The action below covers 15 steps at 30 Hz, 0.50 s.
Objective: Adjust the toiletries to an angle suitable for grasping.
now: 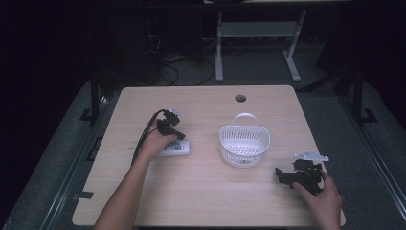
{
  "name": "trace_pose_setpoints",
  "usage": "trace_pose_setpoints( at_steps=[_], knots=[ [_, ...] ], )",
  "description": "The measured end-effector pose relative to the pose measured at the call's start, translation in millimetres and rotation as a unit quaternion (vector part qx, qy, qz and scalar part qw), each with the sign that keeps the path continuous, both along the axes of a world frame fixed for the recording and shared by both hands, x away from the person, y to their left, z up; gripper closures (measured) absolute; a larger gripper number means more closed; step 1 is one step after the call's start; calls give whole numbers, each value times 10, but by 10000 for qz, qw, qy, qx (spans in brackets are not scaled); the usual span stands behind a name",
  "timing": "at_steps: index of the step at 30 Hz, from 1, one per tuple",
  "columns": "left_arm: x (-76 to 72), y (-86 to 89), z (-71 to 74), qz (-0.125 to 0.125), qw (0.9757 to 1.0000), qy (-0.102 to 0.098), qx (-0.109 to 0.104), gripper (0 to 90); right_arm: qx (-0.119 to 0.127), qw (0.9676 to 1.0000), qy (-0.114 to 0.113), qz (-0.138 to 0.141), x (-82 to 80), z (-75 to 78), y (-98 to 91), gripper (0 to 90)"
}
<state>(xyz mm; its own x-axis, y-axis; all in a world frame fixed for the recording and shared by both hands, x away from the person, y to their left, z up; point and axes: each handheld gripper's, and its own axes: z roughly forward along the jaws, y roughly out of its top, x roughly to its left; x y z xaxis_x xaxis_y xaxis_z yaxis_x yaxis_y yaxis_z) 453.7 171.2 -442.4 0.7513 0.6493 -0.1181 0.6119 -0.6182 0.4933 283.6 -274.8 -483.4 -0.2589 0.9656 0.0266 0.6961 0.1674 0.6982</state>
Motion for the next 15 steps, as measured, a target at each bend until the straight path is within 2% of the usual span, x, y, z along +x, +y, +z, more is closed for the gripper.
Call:
trace_pose_setpoints(
  at_steps=[8, 15],
  knots=[
    [-142, -13, -16, -120, 9999, 68, 45, 900, -3, 10000, -1, 0, 0, 0, 0, 5],
    [-280, -7, -19, -186, 9998, 118, -35, 900, -1, 10000, 0, -1, 0, 0, 0, 5]
  ],
)
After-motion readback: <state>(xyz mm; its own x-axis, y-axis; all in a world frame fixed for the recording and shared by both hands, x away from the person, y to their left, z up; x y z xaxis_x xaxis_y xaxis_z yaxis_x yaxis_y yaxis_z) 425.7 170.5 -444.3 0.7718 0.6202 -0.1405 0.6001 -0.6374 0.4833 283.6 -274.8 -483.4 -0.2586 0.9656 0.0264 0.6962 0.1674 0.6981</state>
